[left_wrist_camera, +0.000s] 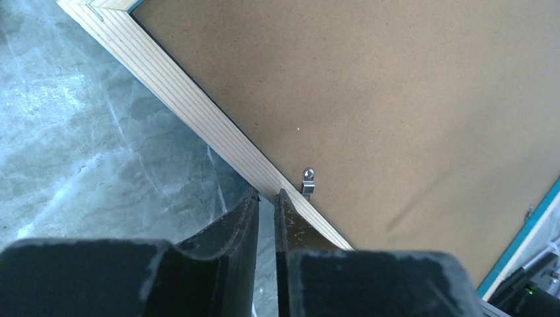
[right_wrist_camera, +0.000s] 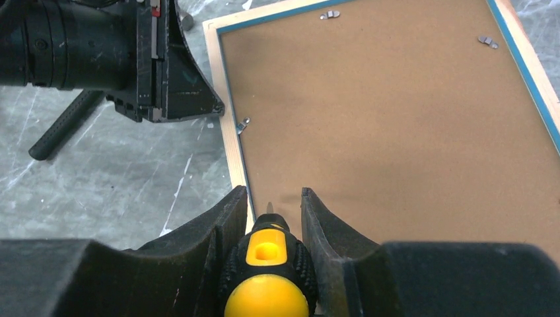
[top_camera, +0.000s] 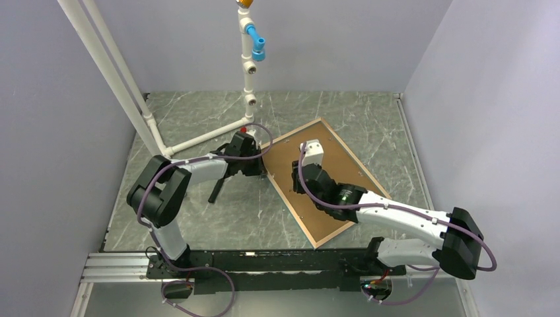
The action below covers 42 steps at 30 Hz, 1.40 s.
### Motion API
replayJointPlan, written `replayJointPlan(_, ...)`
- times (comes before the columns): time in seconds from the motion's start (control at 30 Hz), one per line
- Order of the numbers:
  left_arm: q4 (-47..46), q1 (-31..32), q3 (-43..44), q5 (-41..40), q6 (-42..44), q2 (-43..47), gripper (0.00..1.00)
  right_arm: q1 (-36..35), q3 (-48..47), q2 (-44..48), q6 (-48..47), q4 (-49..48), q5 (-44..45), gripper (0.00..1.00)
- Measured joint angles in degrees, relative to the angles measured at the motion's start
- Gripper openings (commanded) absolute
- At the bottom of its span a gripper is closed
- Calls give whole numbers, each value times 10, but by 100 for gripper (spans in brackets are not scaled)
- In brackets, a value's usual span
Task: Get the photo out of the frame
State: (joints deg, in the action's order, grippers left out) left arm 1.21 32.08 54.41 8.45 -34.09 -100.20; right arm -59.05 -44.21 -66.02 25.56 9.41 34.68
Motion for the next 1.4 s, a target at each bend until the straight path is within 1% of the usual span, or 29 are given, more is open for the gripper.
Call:
replayJointPlan(0.03,-2,-4,0,10,0,-1,2,2,0,0,-1,3,-5,0)
replayJointPlan(0.07,-6,-7,-2,20,1,-2,7,2,0,0,-3,4,-8,0)
replayJointPlan(0.2,-37,-15,-24,44,0,5,37,2,1,3,-6,9,-18,0)
replayJointPlan(0.23,-43,-15,-35,48,-2,9,41,2,3,6,-7,9,-19,0)
replayJointPlan(0.33,-56,-12,-65,57,-16,23,52,2,14,23,-12,10,-23,0)
replayJointPlan(0.4,-75,-11,-92,63,-34,42,56,2,20,31,-16,7,-24,0)
replayJointPlan(0.57,-135,-10,-156,59,-97,78,57,8,23,25,-24,-8,-24,0)
replayJointPlan(0.7,-144,-9,-175,31,-141,94,60,17,21,4,-27,-24,-24,0)
replayJointPlan(0.77,-125,-9,-163,14,-158,94,57,23,16,-11,-26,-30,-24,0)
replayJointPlan(0.87,-82,-9,-130,-19,-191,92,51,31,-9,-46,-26,-38,-25,0)
replayJointPlan(1.03,-61,-9,-98,-57,-225,86,53,39,-73,-122,-34,-73,-24,0)
replayJointPlan(1.13,-49,-9,-87,-63,-227,64,53,41,-114,-171,-45,-94,-24,0)
replayJointPlan(1.2,-38,-9,-74,-64,-224,44,52,41,-127,-193,-51,-104,-25,0)
replayJointPlan(1.3,-35,-9,-46,-60,-221,19,49,41,-134,-215,-60,-113,-28,0)
replayJointPlan(1.4,-35,-9,-43,-59,-221,12,48,42,-134,-229,-63,-113,-36,0)
